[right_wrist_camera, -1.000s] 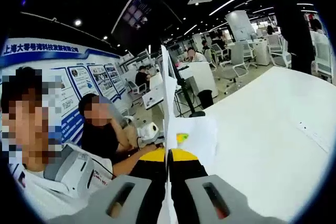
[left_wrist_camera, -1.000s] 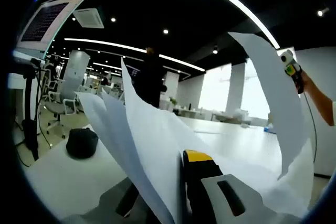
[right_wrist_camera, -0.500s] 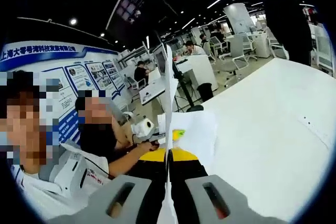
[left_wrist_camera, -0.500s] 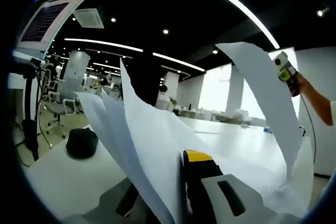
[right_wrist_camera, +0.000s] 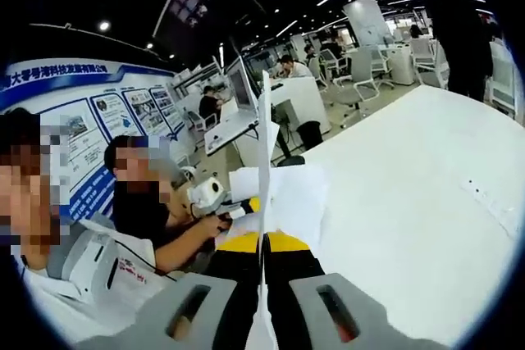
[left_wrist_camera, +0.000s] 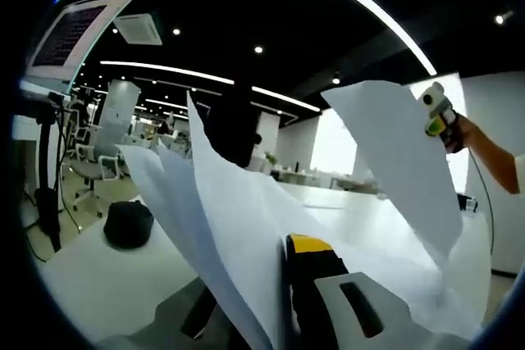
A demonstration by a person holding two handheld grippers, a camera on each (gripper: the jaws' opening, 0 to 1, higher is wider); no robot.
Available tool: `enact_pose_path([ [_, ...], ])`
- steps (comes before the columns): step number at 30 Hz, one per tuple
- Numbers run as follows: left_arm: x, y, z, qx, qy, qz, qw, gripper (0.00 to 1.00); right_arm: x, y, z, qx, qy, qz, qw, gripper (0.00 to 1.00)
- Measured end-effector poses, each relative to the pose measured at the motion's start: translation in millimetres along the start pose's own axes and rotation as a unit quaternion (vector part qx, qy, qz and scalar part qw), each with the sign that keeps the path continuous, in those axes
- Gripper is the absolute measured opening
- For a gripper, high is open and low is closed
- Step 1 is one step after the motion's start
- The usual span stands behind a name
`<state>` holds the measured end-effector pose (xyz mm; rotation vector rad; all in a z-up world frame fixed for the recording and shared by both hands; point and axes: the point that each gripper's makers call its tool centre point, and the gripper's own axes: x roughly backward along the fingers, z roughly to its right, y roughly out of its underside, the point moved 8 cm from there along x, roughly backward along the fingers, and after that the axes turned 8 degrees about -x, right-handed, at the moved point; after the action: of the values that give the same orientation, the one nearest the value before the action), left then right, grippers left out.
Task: Organize the stack of printing papers by aligning and flattening the scattered papers on the table
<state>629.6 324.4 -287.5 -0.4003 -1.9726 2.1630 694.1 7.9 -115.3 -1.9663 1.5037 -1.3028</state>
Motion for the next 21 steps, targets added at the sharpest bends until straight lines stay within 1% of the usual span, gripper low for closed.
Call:
enact_pose_path([
  [2,-0.2,0.0,-0.7,-0.001,0.000,0.000,1.0000,0.09,-2.8,0.0,0.8,0.003,0.004,0.000,1.0000,0.00],
  [4,-0.4,0.0,-1.4,-0.001,0.000,0.001,1.0000,0.09,-5.7,-0.8,4.3,0.012,0.022,-0.003,0.9997,0.00],
  [9,-0.5,0.0,-1.4,-0.002,0.001,0.001,1.0000,0.10,-14.2,1.5,7.1,0.024,0.044,-0.013,0.9987,0.00],
  [17,-0.4,-0.1,-1.4,-0.004,0.000,0.001,1.0000,0.10,-28.1,-0.4,11.1,0.056,0.087,-0.009,0.9946,0.00],
  [21,-0.2,-0.2,-1.2,-0.005,0.000,0.001,1.0000,0.10,-39.8,2.9,12.2,0.065,0.095,-0.016,0.9933,0.00],
])
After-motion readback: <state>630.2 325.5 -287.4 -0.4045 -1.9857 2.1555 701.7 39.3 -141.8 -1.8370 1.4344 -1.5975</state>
